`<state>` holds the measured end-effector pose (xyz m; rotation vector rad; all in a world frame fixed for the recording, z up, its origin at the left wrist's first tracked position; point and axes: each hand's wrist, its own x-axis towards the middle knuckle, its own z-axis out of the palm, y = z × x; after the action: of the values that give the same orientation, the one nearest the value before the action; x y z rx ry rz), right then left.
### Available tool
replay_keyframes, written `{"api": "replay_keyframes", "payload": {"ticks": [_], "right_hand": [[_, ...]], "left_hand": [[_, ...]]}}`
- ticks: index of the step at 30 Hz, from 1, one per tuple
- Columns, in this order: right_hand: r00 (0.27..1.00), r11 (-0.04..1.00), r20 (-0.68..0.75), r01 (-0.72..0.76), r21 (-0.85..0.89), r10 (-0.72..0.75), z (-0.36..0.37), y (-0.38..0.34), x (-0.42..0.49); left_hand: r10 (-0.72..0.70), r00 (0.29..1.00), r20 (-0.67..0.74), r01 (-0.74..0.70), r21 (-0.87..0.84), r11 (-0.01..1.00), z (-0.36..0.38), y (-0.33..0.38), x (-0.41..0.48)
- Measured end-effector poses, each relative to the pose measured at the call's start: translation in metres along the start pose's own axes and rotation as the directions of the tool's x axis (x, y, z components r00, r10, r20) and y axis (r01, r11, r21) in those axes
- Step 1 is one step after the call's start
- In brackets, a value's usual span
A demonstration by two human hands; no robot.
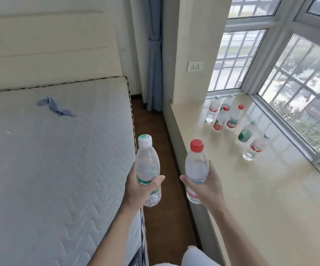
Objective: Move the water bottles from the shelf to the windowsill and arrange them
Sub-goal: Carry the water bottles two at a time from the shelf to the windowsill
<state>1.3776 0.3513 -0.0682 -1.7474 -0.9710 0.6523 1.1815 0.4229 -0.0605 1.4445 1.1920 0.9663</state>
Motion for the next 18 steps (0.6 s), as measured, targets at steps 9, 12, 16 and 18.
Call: {"api": "replay_keyframes", "payload": {"ticks": [9,12,16,18], "right_hand": [[0.999,1.000,0.050,0.015,0.023,-0.016,0.044,-0.005,0.136],[0.999,0.999,0.041,0.013,0.041,-0.014,0.055,-0.005,0.195],[1.000,0.995,0.020,-0.025,0.096,0.023,0.064,-0.004,0.284],[1.000,0.993,0.006,-0.025,0.116,0.025,0.062,-0.009,0.326]], "left_hand": [[-0.050,0.999,0.017,0.050,-0.029,0.998,0.012,-0.003,0.127],[-0.040,0.999,0.016,0.040,-0.014,0.999,0.022,-0.001,0.187],[-0.061,0.997,0.042,0.061,0.011,0.998,0.048,0.001,0.276],[-0.071,0.995,0.070,0.067,0.054,0.996,0.064,0.006,0.317]]}}
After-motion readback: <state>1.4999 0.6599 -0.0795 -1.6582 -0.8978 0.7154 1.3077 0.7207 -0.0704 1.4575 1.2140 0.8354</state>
